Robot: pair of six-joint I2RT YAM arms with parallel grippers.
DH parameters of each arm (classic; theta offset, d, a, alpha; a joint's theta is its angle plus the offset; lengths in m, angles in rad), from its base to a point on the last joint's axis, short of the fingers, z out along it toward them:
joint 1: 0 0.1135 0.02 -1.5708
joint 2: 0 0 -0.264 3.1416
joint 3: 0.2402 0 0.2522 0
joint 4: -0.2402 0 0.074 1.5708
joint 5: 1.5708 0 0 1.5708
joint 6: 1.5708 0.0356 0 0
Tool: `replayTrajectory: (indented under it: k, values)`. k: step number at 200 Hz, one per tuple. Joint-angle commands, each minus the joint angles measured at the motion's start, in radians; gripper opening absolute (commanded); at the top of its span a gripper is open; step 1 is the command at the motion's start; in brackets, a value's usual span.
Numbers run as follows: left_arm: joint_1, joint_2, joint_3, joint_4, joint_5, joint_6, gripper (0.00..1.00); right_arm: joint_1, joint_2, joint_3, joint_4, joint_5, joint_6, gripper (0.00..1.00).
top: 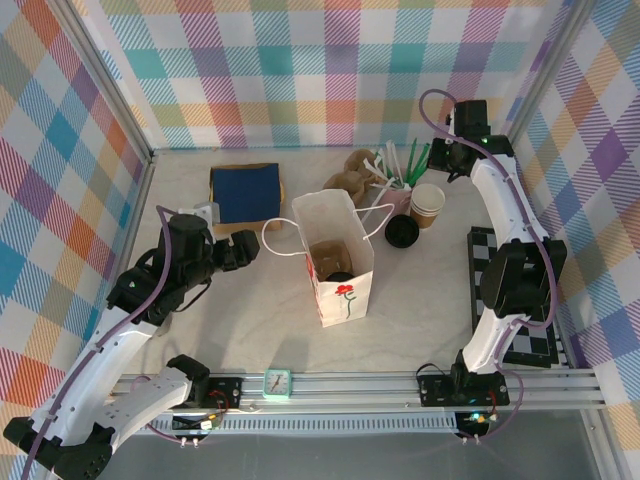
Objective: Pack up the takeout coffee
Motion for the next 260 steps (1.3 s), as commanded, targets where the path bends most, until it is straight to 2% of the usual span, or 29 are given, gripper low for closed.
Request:
replayTrajectory:
  k: [1,58,78,99,129,150,163,182,194,227,260]
  values:
    - [0.01,-0.003,0.026,0.002,-0.001,0.009,0.83,0.012,0.015,0.004,0.008,-0.023,-0.018,0.01]
    - [0.01,-0.004,0.043,-0.018,-0.01,0.011,0.84,0.029,0.042,0.01,0.007,-0.047,-0.037,0.13]
    - [0.01,0.001,0.052,-0.015,-0.008,0.009,0.85,0.033,0.052,0.051,-0.042,-0.041,-0.047,0.29]
    - [0.011,0.009,0.071,-0.018,-0.01,0.011,0.85,0.041,0.025,0.062,-0.077,-0.02,-0.044,0.4]
    - [0.012,0.036,0.109,-0.021,-0.004,0.017,0.85,0.064,-0.115,0.015,-0.103,0.002,-0.02,0.53]
    - [0.01,0.054,0.122,-0.017,-0.004,0.015,0.85,0.081,-0.273,-0.137,-0.049,-0.011,0.016,0.56]
    - [0.01,0.064,0.124,-0.008,-0.002,0.013,0.85,0.081,-0.396,-0.309,0.039,-0.076,0.063,0.61]
    - [0.01,0.078,0.124,0.01,0.004,0.008,0.85,0.082,-0.56,-0.607,0.278,-0.242,0.187,0.64]
    - [0.01,0.086,0.125,0.021,0.013,0.006,0.85,0.095,-0.625,-0.783,0.434,-0.301,0.265,0.66]
    - [0.01,0.105,0.141,0.025,0.034,-0.001,0.85,0.151,-0.646,-0.991,0.645,-0.28,0.369,0.68]
    - [0.01,0.093,0.142,0.019,0.033,-0.011,0.85,0.201,-0.546,-1.053,0.838,-0.306,0.425,0.68]
